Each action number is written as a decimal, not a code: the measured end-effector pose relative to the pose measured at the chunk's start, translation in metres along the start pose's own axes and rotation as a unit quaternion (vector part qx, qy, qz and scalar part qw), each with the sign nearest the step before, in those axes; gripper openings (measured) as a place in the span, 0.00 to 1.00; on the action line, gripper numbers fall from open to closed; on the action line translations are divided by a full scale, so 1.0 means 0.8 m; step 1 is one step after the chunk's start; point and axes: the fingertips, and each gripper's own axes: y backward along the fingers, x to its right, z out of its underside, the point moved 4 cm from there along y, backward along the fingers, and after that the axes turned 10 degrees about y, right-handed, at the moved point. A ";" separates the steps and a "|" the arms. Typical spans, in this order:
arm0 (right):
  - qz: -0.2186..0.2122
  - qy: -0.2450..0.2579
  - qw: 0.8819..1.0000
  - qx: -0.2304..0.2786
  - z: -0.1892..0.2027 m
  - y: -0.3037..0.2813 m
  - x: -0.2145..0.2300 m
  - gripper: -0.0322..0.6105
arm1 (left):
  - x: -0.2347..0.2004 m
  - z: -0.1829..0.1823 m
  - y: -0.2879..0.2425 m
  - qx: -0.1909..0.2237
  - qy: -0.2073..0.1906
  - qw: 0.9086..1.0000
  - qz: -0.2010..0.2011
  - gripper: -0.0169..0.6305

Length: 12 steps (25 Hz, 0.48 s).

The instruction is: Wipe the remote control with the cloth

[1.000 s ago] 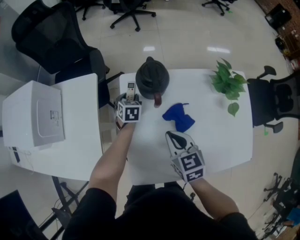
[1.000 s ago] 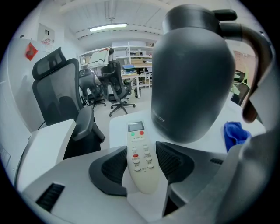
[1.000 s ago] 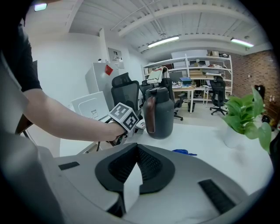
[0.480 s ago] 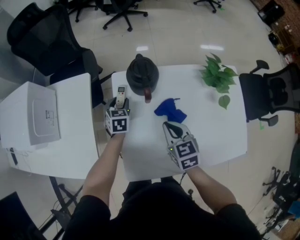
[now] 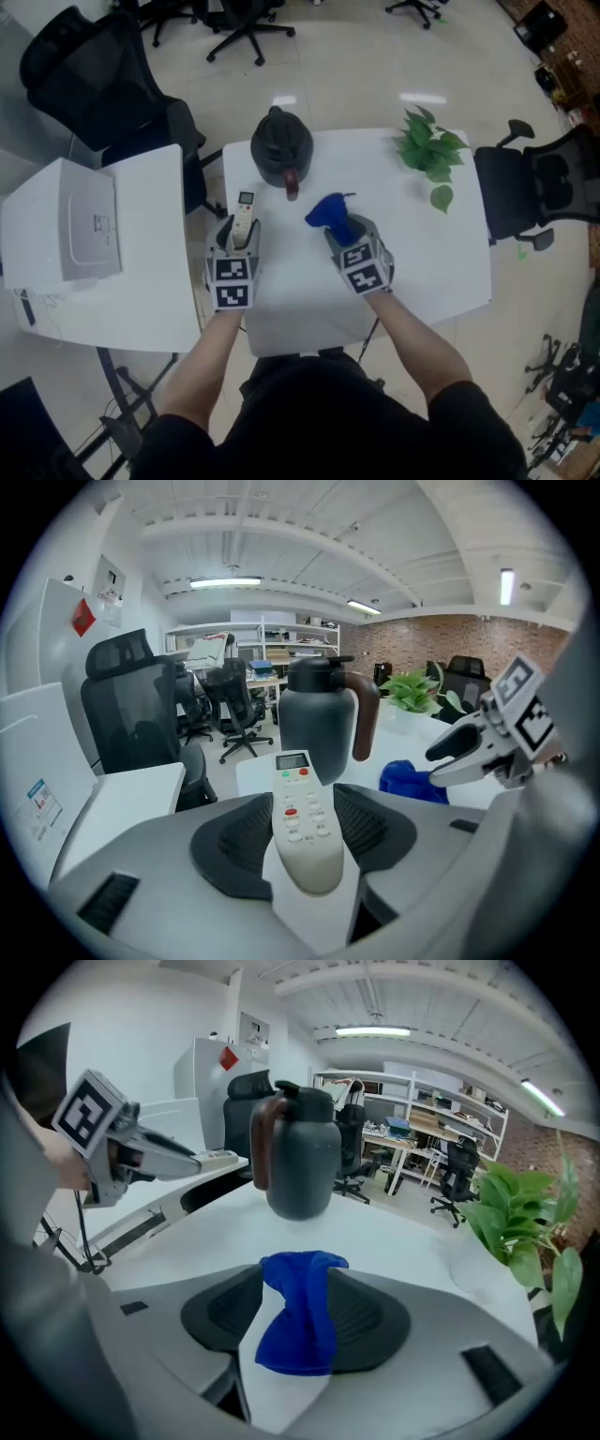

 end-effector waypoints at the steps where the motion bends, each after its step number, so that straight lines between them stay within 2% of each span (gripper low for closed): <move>1: 0.000 0.006 1.000 -0.011 0.005 -0.009 0.002 0.41 | 0.005 -0.001 0.010 0.004 -0.001 1.000 0.004 0.35; 4: -0.013 0.025 0.998 -0.047 0.019 -0.036 0.002 0.50 | 0.019 -0.003 0.037 0.015 -0.010 1.000 0.014 0.35; 8: -0.019 0.035 0.996 -0.078 0.025 -0.057 0.002 0.50 | 0.036 -0.001 0.063 0.027 -0.026 0.999 0.024 0.35; 12: -0.021 0.024 0.994 -0.100 0.035 -0.072 0.001 0.50 | 0.047 0.009 0.076 0.029 -0.031 0.999 0.031 0.35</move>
